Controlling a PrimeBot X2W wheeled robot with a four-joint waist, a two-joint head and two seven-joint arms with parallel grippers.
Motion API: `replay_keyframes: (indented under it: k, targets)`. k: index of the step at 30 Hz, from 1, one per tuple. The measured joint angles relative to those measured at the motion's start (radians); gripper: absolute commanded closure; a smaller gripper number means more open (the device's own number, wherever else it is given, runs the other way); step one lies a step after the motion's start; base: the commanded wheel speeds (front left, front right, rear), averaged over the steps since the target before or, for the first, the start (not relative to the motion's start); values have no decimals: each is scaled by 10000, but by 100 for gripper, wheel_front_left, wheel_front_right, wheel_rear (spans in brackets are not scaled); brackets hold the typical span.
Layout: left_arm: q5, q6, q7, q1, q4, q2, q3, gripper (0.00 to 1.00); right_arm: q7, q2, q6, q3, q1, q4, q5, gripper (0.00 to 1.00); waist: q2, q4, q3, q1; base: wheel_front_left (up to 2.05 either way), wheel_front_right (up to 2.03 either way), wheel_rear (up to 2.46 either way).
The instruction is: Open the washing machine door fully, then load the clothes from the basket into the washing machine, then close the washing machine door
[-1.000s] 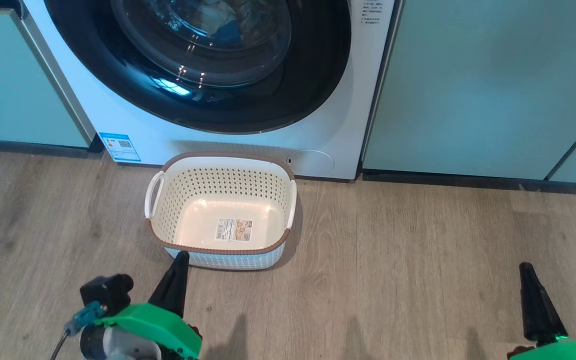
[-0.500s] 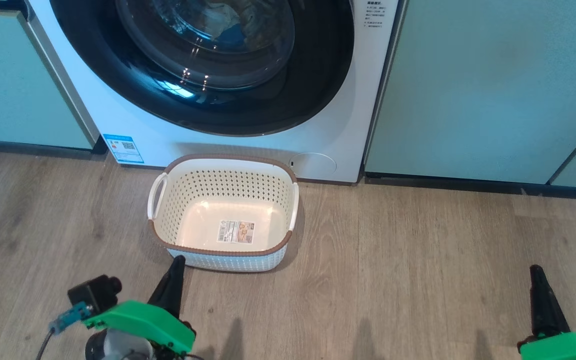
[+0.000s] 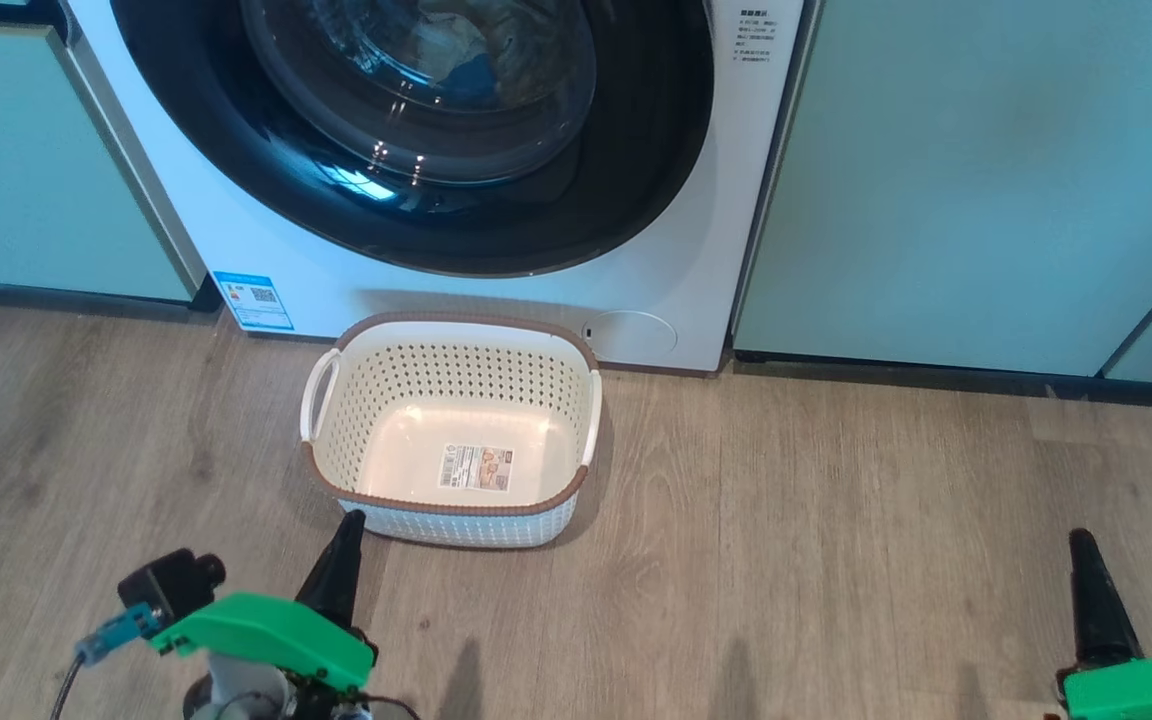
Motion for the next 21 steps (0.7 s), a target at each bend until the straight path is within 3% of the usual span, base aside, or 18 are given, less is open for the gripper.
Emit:
replay_keyframes:
  k: [21]
  targets:
    - [-2431, -180, 529, -199, 328, -148, 504, 100, 568, -10, 0, -184, -374, 380, 2326, 100, 0, 105, -125, 0, 0, 0, 0]
